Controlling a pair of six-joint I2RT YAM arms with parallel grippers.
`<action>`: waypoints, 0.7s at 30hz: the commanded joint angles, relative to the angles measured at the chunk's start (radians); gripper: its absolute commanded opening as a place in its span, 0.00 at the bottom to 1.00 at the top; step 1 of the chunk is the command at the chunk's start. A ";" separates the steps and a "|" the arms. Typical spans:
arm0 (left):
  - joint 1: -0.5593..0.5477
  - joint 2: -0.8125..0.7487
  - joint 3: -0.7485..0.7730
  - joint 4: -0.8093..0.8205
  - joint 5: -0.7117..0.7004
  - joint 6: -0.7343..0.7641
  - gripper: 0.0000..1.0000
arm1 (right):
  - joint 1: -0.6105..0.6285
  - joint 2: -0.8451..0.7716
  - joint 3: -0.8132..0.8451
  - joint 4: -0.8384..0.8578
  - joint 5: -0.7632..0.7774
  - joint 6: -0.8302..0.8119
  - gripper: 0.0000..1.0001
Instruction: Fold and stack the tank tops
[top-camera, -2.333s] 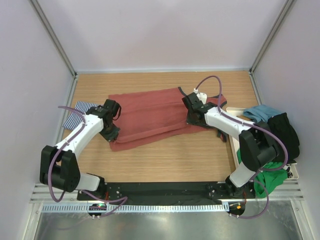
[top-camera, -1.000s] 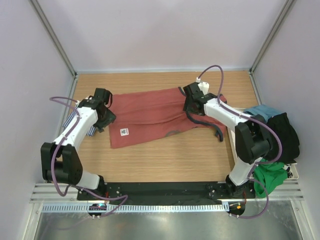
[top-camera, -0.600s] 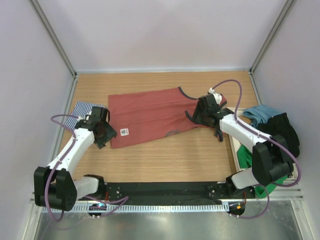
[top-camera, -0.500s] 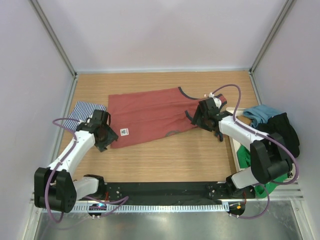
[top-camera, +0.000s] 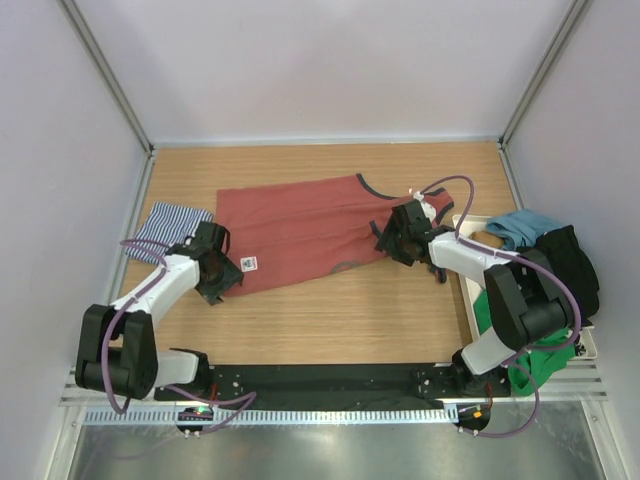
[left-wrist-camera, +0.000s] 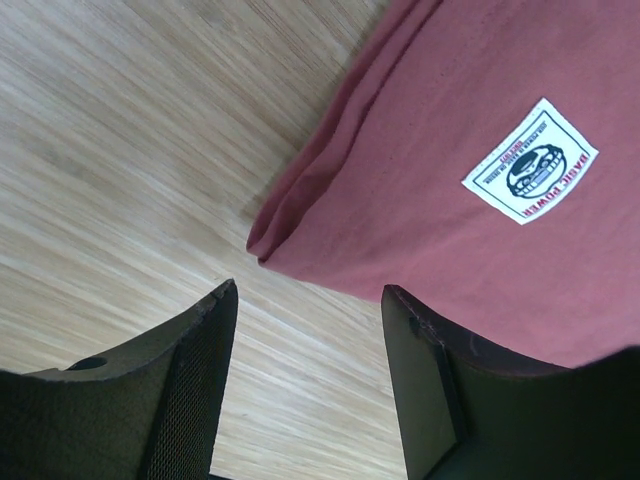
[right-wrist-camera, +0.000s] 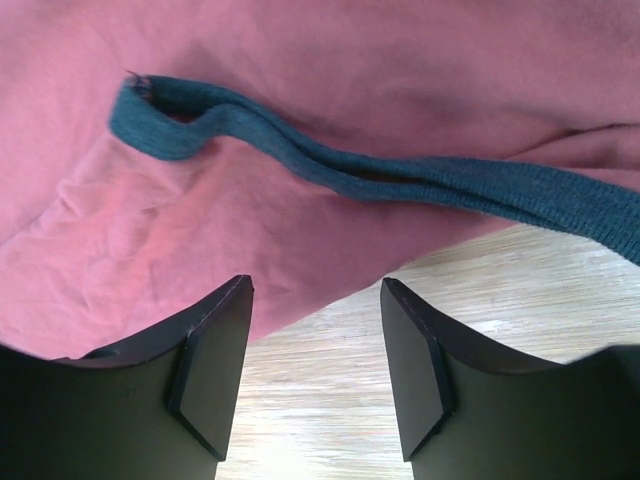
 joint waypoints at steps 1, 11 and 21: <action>-0.005 0.034 0.000 0.049 -0.016 -0.021 0.61 | 0.002 0.007 -0.010 0.044 0.010 0.029 0.61; -0.005 0.162 0.028 0.059 -0.149 -0.030 0.52 | 0.003 0.040 -0.030 0.067 0.083 0.048 0.25; 0.008 0.219 0.097 0.053 -0.280 -0.013 0.27 | 0.135 -0.081 -0.137 0.016 0.126 0.118 0.07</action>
